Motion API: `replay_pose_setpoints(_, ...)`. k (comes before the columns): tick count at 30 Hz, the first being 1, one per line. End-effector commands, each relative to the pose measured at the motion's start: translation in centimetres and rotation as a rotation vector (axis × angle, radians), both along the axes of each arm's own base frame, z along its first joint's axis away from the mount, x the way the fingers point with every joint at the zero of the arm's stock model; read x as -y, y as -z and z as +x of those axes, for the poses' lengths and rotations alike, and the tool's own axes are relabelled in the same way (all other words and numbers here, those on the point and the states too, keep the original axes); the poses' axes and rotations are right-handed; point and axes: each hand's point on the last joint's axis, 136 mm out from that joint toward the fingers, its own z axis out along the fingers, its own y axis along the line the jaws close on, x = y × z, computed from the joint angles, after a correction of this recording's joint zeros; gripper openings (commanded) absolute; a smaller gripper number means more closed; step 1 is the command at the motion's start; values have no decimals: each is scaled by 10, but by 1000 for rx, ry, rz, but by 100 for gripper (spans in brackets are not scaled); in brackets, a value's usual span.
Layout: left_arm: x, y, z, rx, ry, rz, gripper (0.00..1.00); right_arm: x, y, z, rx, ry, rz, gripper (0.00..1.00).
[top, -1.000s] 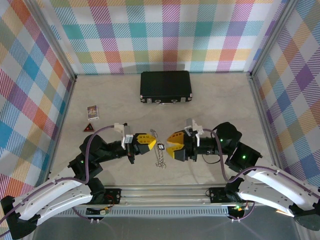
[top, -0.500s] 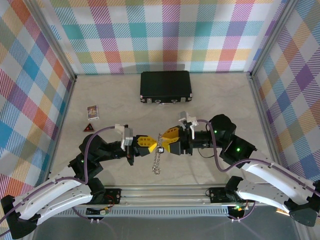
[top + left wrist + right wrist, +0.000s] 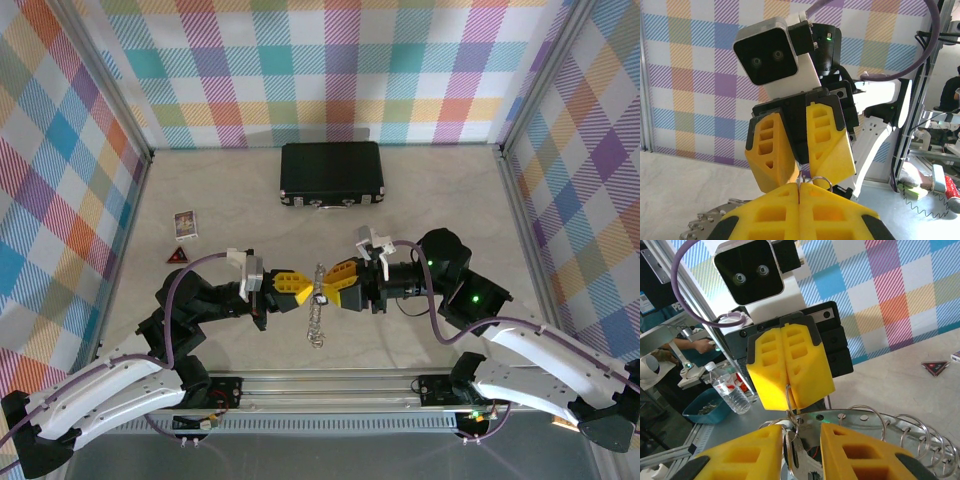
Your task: Put the keys on the keyring
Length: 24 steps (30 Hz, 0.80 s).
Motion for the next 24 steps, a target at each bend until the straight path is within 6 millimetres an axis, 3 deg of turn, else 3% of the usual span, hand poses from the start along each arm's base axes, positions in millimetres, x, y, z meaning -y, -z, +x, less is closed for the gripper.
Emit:
replay_pose_setpoints(1, -7, -29, -5, 60, 2, -79, 0, 1, -14, -6, 31, -36, 50, 25)
replay_pose_setpoints(9, -6, -25, -3, 45, 1, -74, 0, 0, -16, -5, 34, -37, 64, 22)
replay_pose_setpoints(24, -5, -25, -2, 41, 2, -74, 0, -7, 0, -5, 22, -50, 10, 15)
